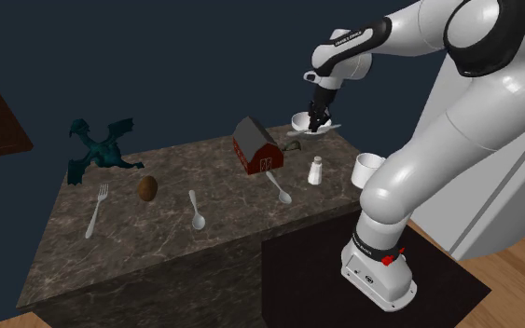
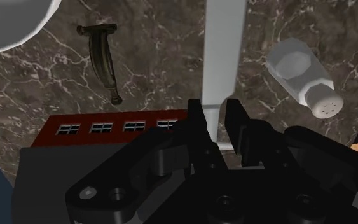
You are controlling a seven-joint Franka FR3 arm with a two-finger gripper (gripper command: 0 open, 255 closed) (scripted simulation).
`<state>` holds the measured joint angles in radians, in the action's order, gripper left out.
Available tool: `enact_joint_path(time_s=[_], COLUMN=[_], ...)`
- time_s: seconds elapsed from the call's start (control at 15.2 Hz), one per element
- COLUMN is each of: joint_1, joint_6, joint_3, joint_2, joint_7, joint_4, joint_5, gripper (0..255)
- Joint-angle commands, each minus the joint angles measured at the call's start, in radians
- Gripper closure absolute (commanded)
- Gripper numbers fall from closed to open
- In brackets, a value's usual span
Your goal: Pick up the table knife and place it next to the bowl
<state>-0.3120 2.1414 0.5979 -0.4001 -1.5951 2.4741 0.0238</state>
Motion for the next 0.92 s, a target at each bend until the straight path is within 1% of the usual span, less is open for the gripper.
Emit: enact_joint_path(time_s=[0.0,0.46,0.86], joint_1=[0.004,-0.015,-0.04], joint_6=[0.022,0.126,0.216], joint_3=[0.025,0.058,0.089], joint_2=[0.019,0.08,0.146], joint_7=[-0.033,-0.075,-0.125], joint_4=[0.007,0.058,0.092], joint_5=[-0.001,-0.033,-0.08], gripper=[255,255,255])
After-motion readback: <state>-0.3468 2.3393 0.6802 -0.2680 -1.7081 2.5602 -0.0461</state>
